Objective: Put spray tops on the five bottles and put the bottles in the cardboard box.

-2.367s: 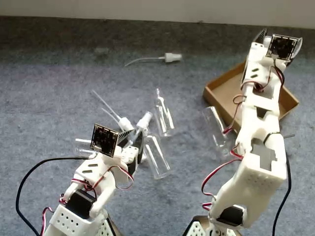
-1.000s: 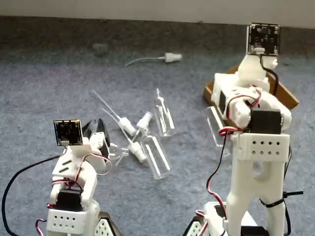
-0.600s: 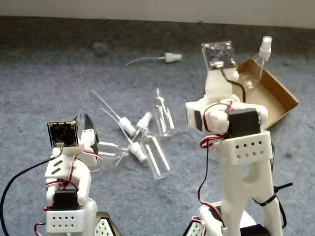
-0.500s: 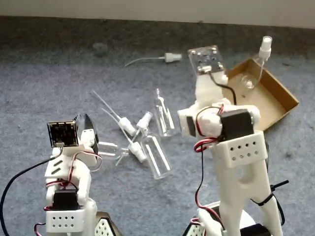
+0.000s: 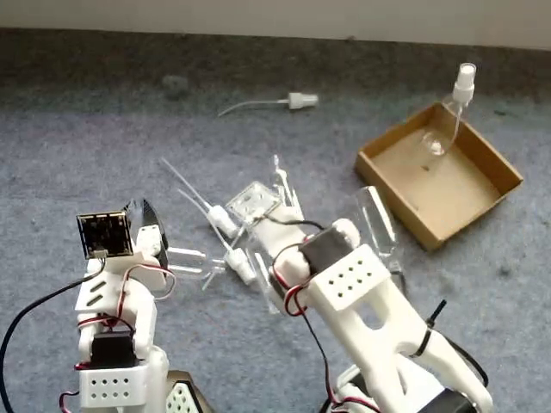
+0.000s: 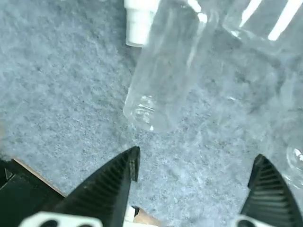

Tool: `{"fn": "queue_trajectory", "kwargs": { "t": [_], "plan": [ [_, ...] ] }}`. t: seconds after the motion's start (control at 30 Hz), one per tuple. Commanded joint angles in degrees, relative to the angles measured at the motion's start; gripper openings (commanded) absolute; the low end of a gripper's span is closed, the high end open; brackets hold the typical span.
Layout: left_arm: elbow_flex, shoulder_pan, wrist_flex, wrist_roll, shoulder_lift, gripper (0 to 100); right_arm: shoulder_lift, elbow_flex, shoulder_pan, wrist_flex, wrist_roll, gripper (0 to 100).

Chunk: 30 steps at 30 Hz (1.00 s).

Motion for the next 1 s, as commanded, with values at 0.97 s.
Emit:
{"fn": "queue_trajectory", "kwargs": {
  "t": [0.97],
  "plan": [
    [1.01, -0.31, -1.93, -0.62, -0.13, 1, -1.98, -5.76, -1.54, -6.73, 0.26, 13.5]
  ]
}}
